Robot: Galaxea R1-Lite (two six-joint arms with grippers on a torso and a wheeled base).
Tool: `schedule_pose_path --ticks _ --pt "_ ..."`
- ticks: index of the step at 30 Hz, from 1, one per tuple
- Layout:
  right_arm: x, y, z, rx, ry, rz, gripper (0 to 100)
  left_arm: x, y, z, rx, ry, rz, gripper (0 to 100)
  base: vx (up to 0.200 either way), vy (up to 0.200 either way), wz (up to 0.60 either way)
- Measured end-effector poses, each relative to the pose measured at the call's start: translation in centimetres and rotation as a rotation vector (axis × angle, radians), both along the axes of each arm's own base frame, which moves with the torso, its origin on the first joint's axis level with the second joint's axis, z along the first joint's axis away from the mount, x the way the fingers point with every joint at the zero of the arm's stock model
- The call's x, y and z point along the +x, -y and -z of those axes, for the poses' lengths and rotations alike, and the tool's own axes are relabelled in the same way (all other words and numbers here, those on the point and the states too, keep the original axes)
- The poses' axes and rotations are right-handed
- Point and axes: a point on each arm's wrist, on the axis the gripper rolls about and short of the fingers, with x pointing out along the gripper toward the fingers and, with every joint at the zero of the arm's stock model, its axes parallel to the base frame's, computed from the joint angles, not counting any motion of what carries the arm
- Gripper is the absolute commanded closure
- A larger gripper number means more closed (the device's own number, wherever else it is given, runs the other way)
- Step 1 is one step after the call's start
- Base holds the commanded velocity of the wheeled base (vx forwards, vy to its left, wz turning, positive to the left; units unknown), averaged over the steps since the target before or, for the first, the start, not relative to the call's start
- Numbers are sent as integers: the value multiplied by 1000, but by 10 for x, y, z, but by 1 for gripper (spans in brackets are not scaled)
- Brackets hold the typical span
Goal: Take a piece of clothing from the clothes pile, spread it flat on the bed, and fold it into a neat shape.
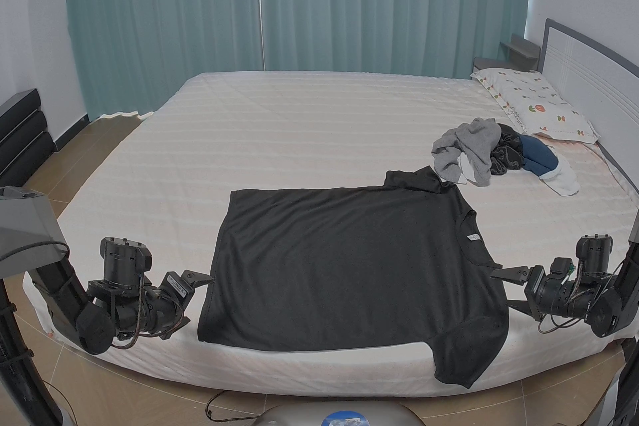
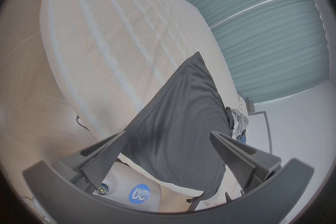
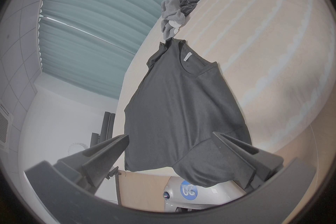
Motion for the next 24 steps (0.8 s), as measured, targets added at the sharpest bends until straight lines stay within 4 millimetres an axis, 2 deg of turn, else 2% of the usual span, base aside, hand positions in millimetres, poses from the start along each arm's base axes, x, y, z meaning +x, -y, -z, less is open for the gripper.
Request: schedule_pose_path --ticks 10,20,24 --pt "-1 -1 1 -4 -3 -1 0 1 3 0 -4 2 11 0 0 -200 0" --pt "0 -1 4 -22 -7 -10 0 5 -1 2 18 7 20 0 0 0 0" --pt "0 -1 7 -31 -11 -14 0 3 -5 7 89 13 81 0 0 0 0"
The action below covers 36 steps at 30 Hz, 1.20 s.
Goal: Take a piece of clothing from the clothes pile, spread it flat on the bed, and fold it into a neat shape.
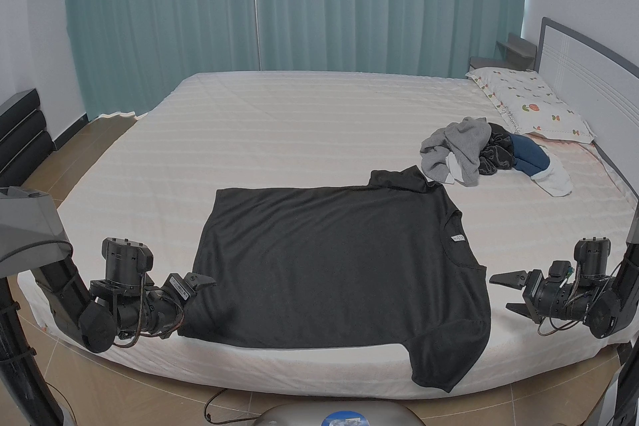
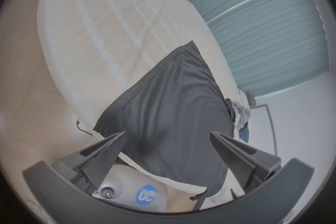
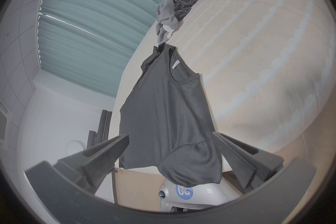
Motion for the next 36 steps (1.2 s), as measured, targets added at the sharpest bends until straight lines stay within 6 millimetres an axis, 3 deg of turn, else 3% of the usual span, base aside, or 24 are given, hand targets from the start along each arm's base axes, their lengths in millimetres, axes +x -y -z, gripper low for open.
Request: schedule_pose_path --ticks 8,15,24,36 --pt "0 0 4 -13 -7 -9 0 -6 -20 14 129 -23 60 0 0 0 0" --pt "0 0 6 -14 -13 -11 0 -6 -26 25 174 -47 82 0 0 0 0" --pt "2 0 9 -19 -19 -14 0 3 -15 37 191 10 110 0 0 0 0" --pt "5 0 8 -26 52 -13 0 0 -8 46 198 -19 137 0 0 0 0"
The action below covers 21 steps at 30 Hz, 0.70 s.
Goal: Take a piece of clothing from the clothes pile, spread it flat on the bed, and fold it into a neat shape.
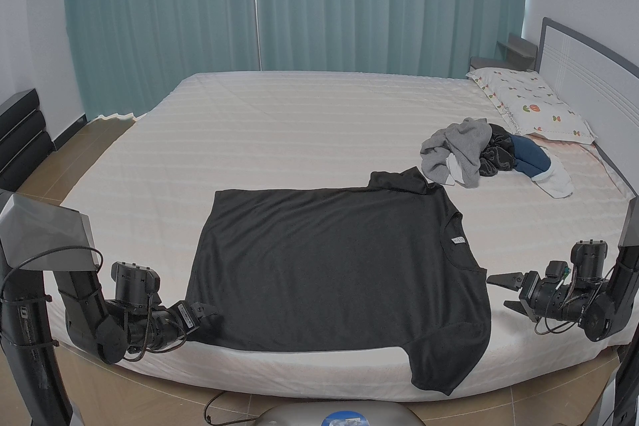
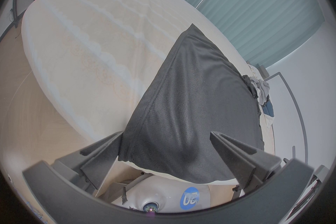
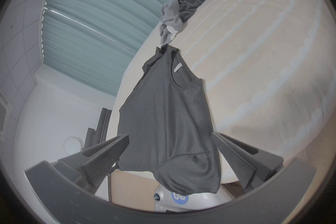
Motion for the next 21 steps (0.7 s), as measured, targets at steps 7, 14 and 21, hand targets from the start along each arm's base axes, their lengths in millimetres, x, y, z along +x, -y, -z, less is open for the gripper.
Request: schedule_pose_path --ticks 7,14,21 --pt "-3 0 5 0 -13 1 0 0 -2 1 14 -4 -21 0 0 0 0" --pt "-3 0 6 1 -20 1 0 1 0 1 13 -2 -15 100 0 0 0" --pt "-3 0 7 1 -21 1 0 2 0 1 8 0 -22 100 0 0 0"
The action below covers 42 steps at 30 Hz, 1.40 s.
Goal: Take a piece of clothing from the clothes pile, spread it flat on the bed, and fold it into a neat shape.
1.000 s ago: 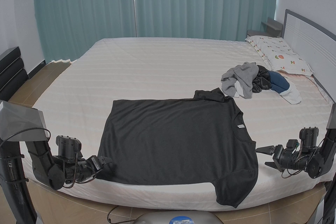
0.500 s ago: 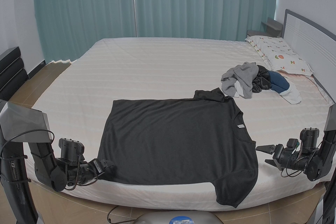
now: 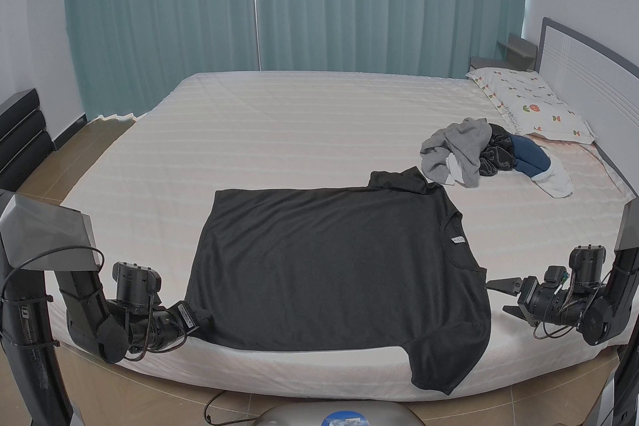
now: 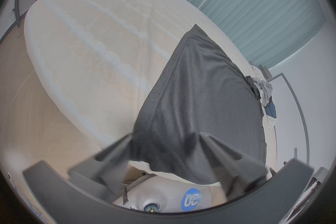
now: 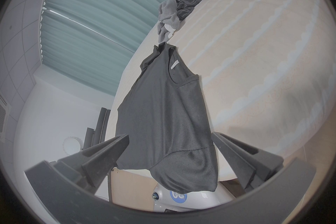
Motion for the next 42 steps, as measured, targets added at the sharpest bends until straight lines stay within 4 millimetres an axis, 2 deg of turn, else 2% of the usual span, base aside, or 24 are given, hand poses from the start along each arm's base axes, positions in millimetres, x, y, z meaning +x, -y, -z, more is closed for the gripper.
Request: schedule_pose_path --ticks 14,21,27,34,35,42 --pt "-2 0 2 -5 -17 2 0 -10 -6 -5 -12 -10 -31 100 0 0 0" --pt "0 0 10 -24 -36 1 0 -12 -6 -6 -19 -10 -31 100 0 0 0" --pt "9 -4 19 -60 -50 21 0 -11 -6 -6 -24 -9 -28 100 0 0 0" --pt "31 -13 36 -105 -48 33 0 -10 -6 -7 -26 -4 -30 100 0 0 0" --pt "32 -14 37 -106 -48 32 100 -10 -6 -7 -26 -4 -30 100 0 0 0" --pt "47 -15 43 -126 -25 51 100 -9 -7 -6 -26 -4 -33 100 0 0 0"
